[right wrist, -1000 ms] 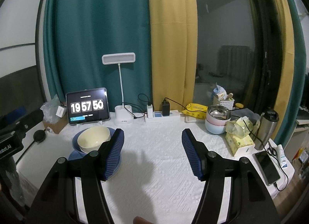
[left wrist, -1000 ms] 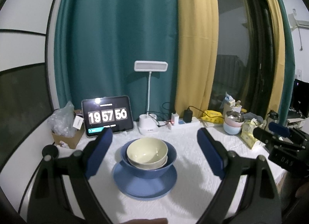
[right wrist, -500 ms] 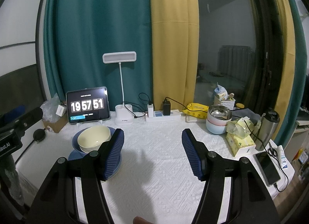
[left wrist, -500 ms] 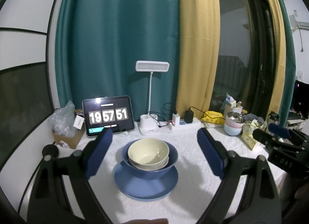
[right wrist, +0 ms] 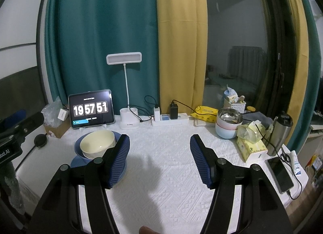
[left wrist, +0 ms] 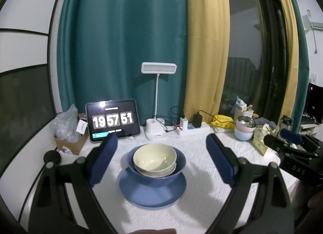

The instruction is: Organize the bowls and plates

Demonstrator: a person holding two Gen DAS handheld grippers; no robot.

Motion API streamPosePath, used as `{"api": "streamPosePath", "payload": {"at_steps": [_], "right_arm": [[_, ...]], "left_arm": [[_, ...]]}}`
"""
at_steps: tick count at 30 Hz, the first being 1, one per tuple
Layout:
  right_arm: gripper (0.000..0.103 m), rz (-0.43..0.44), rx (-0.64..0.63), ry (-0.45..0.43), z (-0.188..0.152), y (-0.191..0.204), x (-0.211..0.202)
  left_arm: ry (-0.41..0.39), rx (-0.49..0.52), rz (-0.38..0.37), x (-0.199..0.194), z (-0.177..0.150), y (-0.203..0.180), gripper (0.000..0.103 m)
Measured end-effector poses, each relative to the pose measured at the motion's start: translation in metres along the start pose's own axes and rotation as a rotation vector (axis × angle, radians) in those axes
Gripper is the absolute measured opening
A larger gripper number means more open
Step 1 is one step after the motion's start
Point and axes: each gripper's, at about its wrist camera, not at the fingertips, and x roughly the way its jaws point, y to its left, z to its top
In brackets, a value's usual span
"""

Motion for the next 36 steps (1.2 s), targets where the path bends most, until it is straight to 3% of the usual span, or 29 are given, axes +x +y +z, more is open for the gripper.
{"api": "streamPosePath", "payload": {"at_steps": [36], "right_arm": [[0.066, 0.001, 0.0, 0.004, 0.0009, -0.0005, 0.002]], "left_arm": [[0.001, -0.002, 0.001, 0.0002, -0.0008, -0.0003, 0.09]]}}
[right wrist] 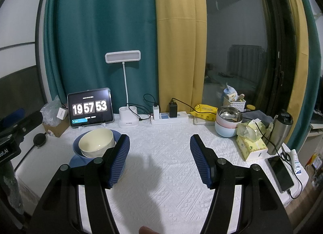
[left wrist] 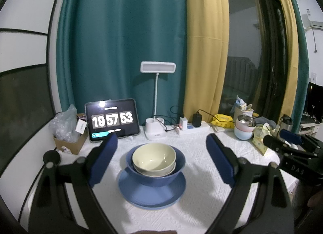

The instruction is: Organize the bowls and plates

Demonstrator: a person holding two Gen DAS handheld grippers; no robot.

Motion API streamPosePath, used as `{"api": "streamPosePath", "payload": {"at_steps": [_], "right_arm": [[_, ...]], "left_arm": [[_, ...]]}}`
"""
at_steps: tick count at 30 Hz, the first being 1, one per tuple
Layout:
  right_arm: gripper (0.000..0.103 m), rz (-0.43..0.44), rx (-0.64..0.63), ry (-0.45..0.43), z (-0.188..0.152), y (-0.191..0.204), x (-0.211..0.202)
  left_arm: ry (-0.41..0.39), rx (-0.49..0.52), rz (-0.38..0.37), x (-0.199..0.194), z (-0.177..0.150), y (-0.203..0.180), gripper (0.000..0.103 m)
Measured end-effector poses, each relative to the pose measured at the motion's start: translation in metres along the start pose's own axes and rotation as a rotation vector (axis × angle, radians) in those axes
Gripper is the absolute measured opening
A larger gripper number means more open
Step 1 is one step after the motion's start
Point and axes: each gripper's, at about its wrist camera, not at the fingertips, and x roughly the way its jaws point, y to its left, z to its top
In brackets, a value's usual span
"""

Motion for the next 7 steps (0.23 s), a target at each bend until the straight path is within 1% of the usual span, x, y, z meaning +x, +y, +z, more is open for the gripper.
{"api": "streamPosePath", "payload": {"at_steps": [4, 7], "right_arm": [[0.066, -0.005, -0.003, 0.009, -0.0013, 0.001, 0.0005], [0.066, -0.01, -0.007, 0.018, -0.0027, 0.0021, 0.0012]], "left_arm": [[-0.003, -0.005, -0.008, 0.0009, -0.0024, -0.0006, 0.09], [0.016, -0.005, -0.02, 0.0071, -0.0072, -0.003, 0.09]]}}
